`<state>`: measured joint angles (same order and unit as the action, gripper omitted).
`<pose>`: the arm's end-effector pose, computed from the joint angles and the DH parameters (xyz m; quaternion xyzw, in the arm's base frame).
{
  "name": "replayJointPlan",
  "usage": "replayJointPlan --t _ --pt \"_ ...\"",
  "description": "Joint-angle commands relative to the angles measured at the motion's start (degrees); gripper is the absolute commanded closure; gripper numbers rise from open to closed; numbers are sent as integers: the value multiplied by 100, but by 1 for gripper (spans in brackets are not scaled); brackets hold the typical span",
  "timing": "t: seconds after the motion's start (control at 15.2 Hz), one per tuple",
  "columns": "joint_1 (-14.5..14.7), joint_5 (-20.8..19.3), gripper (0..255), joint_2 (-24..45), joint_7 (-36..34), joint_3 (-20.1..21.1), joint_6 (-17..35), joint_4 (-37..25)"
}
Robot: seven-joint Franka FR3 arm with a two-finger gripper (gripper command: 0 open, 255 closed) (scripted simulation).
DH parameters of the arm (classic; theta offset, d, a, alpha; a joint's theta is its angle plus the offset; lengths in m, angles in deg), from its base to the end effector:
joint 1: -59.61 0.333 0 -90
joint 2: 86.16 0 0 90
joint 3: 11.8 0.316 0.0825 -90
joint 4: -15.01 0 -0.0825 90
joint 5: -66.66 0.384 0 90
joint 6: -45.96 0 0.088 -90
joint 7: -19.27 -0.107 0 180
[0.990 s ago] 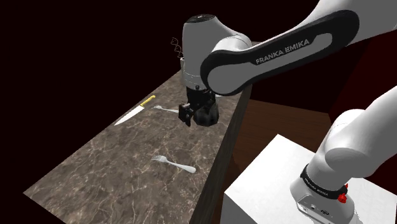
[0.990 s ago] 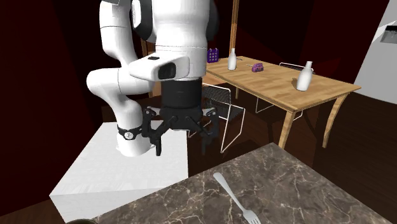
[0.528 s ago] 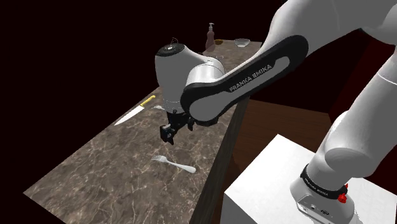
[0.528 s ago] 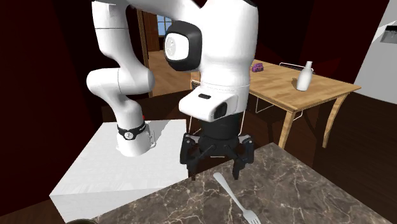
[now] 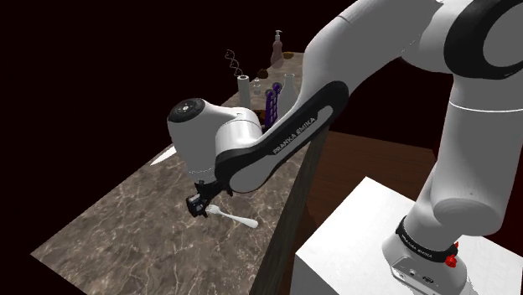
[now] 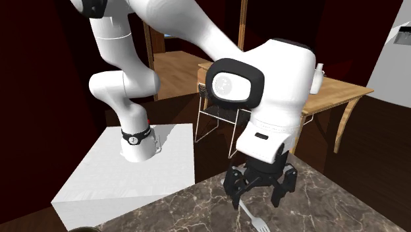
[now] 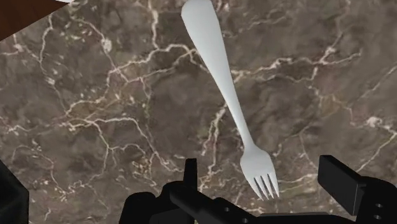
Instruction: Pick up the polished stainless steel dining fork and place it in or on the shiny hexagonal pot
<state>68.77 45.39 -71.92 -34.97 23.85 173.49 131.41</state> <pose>0.4312 0.3973 0.3462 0.9969 0.0240 0.0590 0.0462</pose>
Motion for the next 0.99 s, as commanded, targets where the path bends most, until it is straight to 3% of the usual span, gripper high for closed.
replayJointPlan --t 0.0,0.4,0.92 --pt "116 -201 0 248 -171 -47 35 -127" --pt "194 -527 0 589 -376 -211 391 -33" --pt "194 -525 0 588 -375 -211 391 -32"
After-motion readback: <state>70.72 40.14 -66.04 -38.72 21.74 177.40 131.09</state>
